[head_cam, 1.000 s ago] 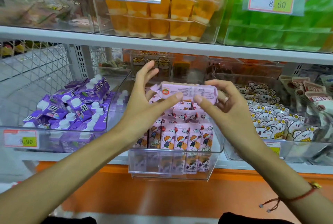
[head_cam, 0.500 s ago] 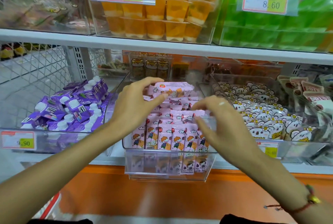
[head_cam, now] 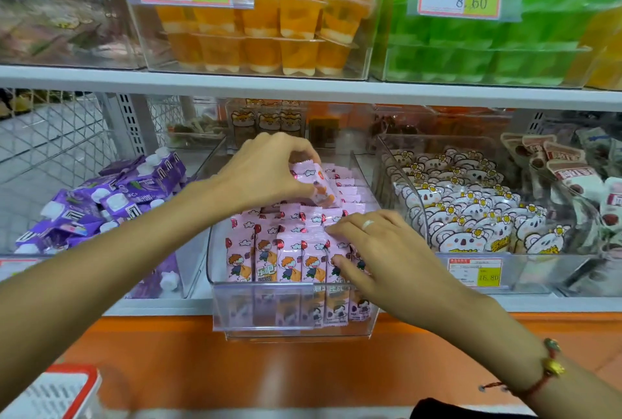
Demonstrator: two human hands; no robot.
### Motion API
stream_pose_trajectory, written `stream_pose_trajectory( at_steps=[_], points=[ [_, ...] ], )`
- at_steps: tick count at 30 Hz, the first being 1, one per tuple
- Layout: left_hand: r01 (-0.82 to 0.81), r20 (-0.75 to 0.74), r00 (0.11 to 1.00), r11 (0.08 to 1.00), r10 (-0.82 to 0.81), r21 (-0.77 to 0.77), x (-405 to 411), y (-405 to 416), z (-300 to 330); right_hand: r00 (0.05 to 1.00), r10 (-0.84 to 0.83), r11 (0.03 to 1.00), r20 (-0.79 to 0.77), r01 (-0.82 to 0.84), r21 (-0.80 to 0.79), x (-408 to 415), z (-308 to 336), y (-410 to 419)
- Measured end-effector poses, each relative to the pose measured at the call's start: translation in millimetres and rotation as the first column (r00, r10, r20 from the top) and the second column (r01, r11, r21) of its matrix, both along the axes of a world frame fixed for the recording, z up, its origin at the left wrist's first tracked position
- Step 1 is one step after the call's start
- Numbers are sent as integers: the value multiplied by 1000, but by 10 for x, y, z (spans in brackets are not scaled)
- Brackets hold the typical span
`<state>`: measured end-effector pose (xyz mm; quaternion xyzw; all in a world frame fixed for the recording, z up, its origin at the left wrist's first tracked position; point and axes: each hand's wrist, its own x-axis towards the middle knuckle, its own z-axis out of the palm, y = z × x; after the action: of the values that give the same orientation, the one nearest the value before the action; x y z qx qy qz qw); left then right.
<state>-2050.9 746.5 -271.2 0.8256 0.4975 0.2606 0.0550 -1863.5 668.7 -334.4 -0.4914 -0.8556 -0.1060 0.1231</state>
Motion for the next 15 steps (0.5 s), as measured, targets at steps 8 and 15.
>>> stream_pose_trajectory(
  at_steps=[8,15],
  points=[
    [49,-75,995,987,-60,-150,328,340,-72,1000,6,999,-9,-7,-47,-1,32,5],
    [91,-260,957,982,-132,-165,328,415,-421,1000,-3,999,27,4,-45,2,35,-2]
  ],
)
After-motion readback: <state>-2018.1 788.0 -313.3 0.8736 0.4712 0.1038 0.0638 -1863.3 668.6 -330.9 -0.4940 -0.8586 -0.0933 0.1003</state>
